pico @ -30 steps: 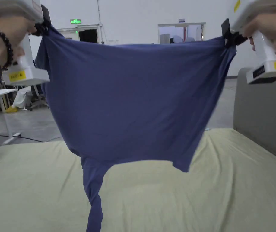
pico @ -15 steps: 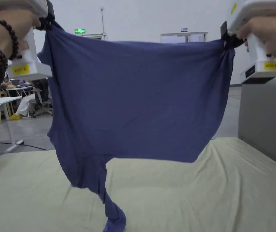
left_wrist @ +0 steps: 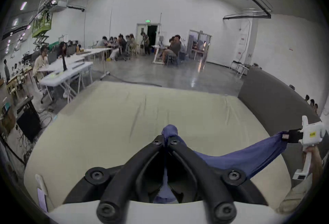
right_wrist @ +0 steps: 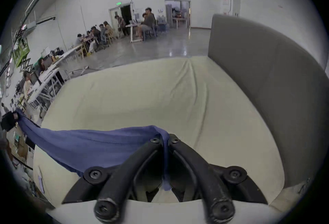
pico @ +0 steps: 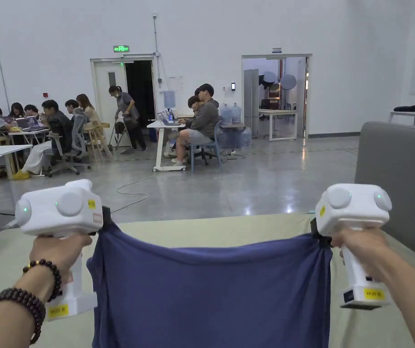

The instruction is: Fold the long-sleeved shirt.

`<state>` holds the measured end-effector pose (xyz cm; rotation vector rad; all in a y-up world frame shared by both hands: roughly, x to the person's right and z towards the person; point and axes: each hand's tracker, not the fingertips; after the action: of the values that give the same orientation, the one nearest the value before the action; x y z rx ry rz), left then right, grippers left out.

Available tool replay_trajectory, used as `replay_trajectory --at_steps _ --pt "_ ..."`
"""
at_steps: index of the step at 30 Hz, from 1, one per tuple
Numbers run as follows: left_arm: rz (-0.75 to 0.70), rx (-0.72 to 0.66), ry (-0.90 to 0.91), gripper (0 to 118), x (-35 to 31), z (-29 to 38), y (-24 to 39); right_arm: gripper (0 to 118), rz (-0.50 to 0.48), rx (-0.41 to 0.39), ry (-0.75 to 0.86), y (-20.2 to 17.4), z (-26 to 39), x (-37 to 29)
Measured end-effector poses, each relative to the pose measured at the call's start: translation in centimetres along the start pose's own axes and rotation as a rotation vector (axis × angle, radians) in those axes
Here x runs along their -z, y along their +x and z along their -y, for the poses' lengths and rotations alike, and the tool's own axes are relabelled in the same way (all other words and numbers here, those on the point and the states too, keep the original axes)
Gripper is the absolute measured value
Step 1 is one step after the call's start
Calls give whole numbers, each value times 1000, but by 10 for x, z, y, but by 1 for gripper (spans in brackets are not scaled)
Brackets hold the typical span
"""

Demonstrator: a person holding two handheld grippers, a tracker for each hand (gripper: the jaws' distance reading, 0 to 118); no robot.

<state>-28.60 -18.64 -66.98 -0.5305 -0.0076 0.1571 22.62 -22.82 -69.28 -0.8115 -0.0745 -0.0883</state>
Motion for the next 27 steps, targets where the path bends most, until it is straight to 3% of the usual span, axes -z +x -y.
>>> replay_trajectory --at_steps 5,11,13,15,20,27 --pt "16 -41 -8 0 -26 7 -14 0 -21 -42 10 2 15 -17" --pt "60 -31 15 0 -113 43 -19 0 -49 -145 42 4 53 -88" --pt "111 44 35 0 -140 70 -19 0 -65 -190 42 4 86 -116" --pt "100 93 3 0 -173 115 -18 0 -87 -247 57 10 127 -132" --pt "130 90 -172 0 -227 242 -36 0 -118 -229 3 40 254 -155" --pt "106 78 -497 0 -266 409 -55 0 -115 -239 -357 79 410 -131"
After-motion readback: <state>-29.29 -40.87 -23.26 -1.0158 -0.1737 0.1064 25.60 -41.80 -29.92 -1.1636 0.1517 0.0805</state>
